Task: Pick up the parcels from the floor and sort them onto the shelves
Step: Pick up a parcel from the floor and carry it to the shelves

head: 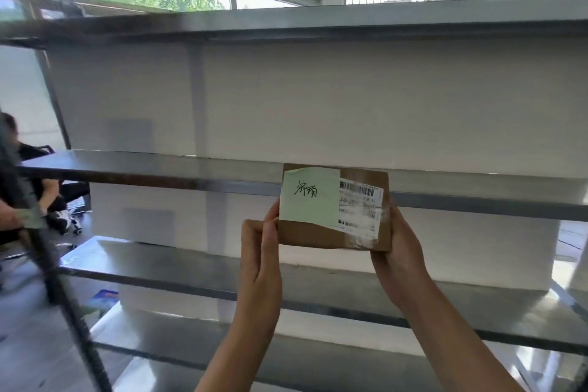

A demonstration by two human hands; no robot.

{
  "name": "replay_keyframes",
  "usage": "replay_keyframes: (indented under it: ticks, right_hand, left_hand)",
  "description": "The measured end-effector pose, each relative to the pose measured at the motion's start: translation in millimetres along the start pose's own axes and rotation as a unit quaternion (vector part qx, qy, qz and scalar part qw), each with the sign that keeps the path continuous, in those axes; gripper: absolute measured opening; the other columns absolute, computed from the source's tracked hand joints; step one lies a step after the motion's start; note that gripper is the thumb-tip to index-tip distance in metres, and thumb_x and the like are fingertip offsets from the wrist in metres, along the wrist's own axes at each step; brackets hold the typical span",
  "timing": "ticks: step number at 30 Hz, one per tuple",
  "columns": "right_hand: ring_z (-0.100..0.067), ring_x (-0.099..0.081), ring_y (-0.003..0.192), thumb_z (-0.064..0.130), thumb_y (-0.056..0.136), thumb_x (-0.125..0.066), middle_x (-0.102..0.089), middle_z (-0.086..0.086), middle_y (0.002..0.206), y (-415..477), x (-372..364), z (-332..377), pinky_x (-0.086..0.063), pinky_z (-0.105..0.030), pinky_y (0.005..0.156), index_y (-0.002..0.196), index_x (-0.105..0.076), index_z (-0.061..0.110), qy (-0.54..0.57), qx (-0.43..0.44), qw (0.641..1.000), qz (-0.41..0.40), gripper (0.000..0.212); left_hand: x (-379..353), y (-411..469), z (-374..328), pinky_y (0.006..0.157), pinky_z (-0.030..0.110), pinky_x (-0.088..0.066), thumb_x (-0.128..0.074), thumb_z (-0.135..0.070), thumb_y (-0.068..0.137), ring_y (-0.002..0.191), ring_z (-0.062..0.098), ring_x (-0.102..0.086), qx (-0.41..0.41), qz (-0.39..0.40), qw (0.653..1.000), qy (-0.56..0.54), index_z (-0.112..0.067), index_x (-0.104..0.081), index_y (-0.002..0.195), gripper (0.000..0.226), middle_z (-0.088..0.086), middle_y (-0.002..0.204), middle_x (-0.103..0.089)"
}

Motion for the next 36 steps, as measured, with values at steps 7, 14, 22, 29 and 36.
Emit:
replay_keyframes:
  ticks: [7, 14, 22, 29, 36]
  right_hand:
    - [-0.007, -0.078, 0.085, 0.044, 0.104, -0.043, -0.082, 0.009, 0.095, -11, -36, -20, -0.06, -0.018, 0.064, 0.081, -0.083, 0.043, 0.034, -0.06, 0.993, 0.096, 0.046]
    - [-0.008, -0.078, 0.09, 0.06, 0.085, -0.053, -0.081, 0.01, 0.1, -30, -56, -34, -0.053, -0.032, 0.079, 0.089, -0.082, 0.046, 0.045, -0.063, 0.981, 0.177, 0.032]
    - [-0.007, -0.076, 0.096, 0.05, 0.104, -0.042, -0.08, 0.01, 0.106, -47, -57, -50, -0.051, -0.03, 0.082, 0.098, -0.08, 0.045, 0.028, -0.089, 0.975, 0.202, 0.038]
    - [-0.008, -0.076, 0.096, 0.054, 0.102, -0.046, -0.08, 0.009, 0.106, -54, -104, -61, -0.051, -0.03, 0.083, 0.099, -0.08, 0.044, 0.001, -0.102, 0.965, 0.241, 0.036]
    - [-0.011, -0.077, 0.094, 0.052, 0.101, -0.049, -0.081, 0.005, 0.106, -69, -191, -87, -0.051, -0.036, 0.086, 0.097, -0.082, 0.038, 0.004, -0.117, 0.953, 0.28, 0.036]
  left_hand:
    - [32, -18, -24, 0.092, 0.03, -0.054, -0.053, -0.057, 0.097, 0.114, 0.009, -0.067, 0.007, -0.089, 0.996, 0.016, -0.032, -0.06, 0.09, 0.027, -0.001, 0.124, -0.072]
    - [54, -49, -38, 0.104, 0.049, -0.05, -0.048, -0.056, 0.096, 0.103, 0.014, -0.066, 0.009, -0.148, 0.986, 0.073, -0.037, -0.065, 0.101, 0.025, 0.009, 0.111, -0.068]
    - [54, -73, -40, 0.118, 0.044, -0.038, -0.044, -0.046, 0.1, 0.137, 0.01, -0.055, 0.015, -0.127, 0.988, 0.088, -0.044, -0.064, 0.134, 0.039, -0.011, 0.139, -0.066]
    - [94, -83, -54, 0.112, 0.031, -0.04, -0.046, -0.049, 0.097, 0.13, -0.003, -0.057, 0.005, -0.188, 0.978, 0.089, -0.061, -0.066, 0.12, 0.032, -0.025, 0.131, -0.068]
    - [173, -80, -74, 0.119, 0.041, -0.038, -0.047, -0.057, 0.094, 0.135, 0.002, -0.054, -0.016, -0.242, 0.964, 0.105, -0.05, -0.061, 0.133, 0.042, -0.02, 0.137, -0.066]
Point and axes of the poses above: each hand's wrist, its own y-axis towards the middle knuckle, its own x-axis out of the back of the hand, z = x × y, the point moved 7 cm from there along y, towards the middle knuckle
